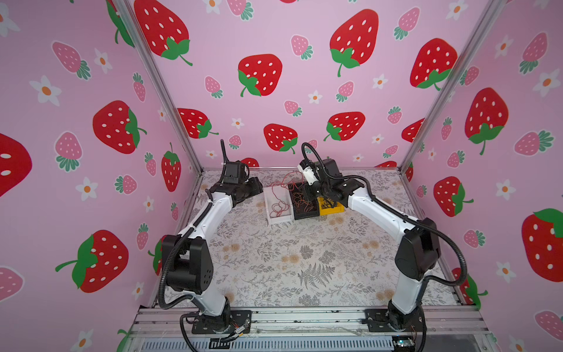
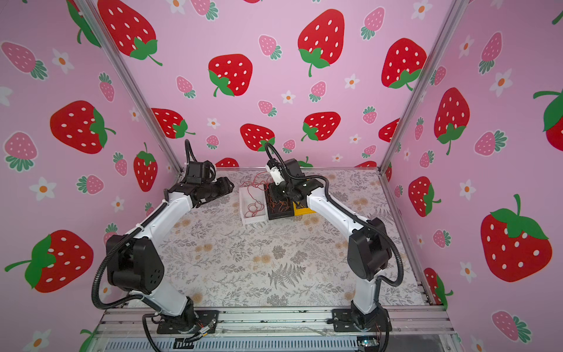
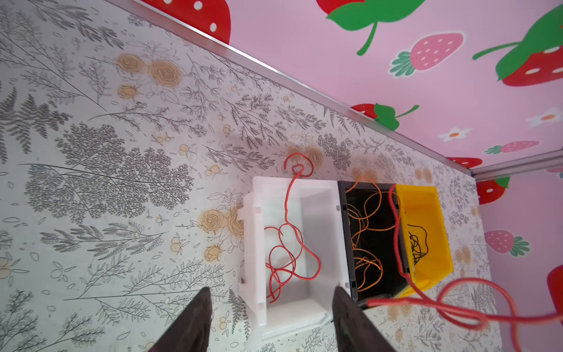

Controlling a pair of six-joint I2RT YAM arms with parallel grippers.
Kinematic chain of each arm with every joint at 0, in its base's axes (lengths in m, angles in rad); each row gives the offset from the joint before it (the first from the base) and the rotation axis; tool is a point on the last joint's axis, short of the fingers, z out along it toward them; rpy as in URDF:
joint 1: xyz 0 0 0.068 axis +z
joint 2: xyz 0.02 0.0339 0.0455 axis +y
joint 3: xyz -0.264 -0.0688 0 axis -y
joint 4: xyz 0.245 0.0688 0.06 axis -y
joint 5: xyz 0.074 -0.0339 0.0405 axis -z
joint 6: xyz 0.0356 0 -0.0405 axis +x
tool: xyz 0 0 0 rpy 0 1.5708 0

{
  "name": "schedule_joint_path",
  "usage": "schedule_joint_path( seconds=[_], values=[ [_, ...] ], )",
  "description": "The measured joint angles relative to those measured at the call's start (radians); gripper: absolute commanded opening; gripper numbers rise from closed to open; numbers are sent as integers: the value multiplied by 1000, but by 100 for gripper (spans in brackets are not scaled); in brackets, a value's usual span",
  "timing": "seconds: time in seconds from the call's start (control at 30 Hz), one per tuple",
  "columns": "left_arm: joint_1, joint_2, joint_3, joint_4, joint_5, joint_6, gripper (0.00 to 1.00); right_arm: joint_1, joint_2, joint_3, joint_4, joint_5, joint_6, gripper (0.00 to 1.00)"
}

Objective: Untangle the cables
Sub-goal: 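Lift the red wire and carry it over the white bin with the right gripper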

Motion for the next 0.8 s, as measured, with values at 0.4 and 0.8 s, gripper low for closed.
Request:
schedule_joint_path(
  seconds=[0.4,0.8],
  values=[
    [18,36,13,-38,12,-2,64,29,219,56,85,-70,10,0],
    [18,98,109,-55,43,-8,65,33,282,53,76,47,65,0]
  ],
)
